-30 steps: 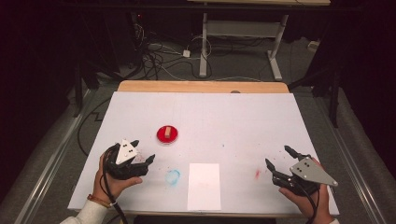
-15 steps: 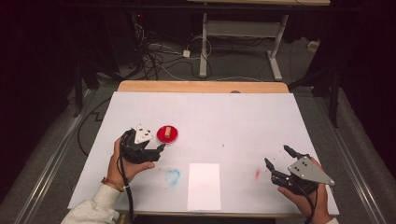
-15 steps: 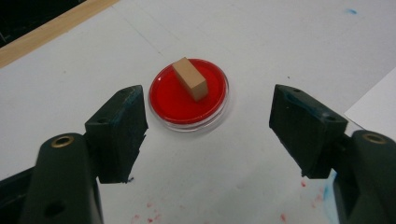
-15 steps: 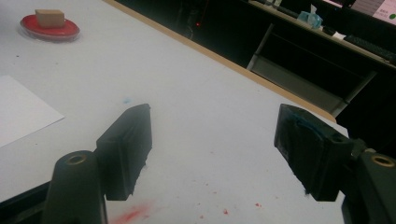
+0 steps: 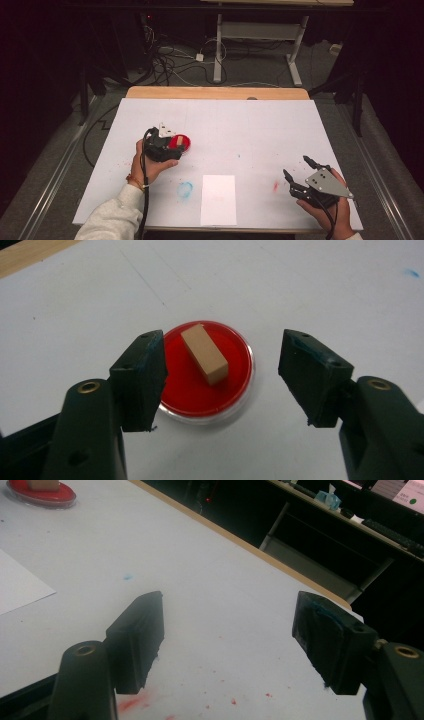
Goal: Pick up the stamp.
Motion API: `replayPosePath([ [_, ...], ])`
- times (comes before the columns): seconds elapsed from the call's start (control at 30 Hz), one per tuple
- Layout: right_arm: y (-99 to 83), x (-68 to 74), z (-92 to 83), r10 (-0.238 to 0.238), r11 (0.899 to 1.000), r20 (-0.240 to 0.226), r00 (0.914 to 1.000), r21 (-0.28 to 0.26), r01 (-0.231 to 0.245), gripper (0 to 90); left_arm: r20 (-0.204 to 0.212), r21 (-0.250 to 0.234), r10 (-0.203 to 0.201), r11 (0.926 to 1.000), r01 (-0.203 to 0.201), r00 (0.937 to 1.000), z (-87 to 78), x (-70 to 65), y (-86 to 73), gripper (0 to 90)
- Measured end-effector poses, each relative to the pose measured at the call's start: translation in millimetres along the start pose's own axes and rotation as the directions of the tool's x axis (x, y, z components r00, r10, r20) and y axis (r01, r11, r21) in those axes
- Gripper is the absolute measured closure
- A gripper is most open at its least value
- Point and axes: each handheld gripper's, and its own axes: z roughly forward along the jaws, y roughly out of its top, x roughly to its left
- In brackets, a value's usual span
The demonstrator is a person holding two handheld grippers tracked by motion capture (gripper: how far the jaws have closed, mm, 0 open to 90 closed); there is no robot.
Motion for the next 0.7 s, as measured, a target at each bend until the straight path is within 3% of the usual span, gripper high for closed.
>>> replayPosePath([
  [0.07,-0.6,0.5,1.1,-0.006,1.0,0.0,1.0,0.004,0.006,29.2,0.018,0.009,-0.034,0.9994,0.034,0.9993,6.6,4.5,3.0,40.0],
  [0.23,-0.7,1.3,2.3,-0.019,1.0,0.001,0.9998,0.009,0.019,29.7,0.014,0.042,-0.084,0.9956,0.084,0.9963,22.2,11.6,6.5,47.9],
  [0.37,-2.2,1.5,4.3,-0.026,0.999,0.002,0.9996,0.021,0.026,30.1,-0.015,0.076,-0.077,0.9941,0.078,0.9969,29.6,12.0,8.5,51.9],
  [0.53,-2.9,2.0,5.2,-0.028,0.999,0.002,0.9996,0.028,0.028,30.7,-0.006,0.091,-0.079,0.9927,0.08,0.9968,34.1,12.5,8.1,55.0],
  [0.7,-2.5,2.2,5.1,-0.034,0.999,-0.006,0.9994,0.027,0.034,31.2,-0.01,0.098,-0.077,0.9922,0.077,0.997,35.2,11.9,8.6,63.9],
])
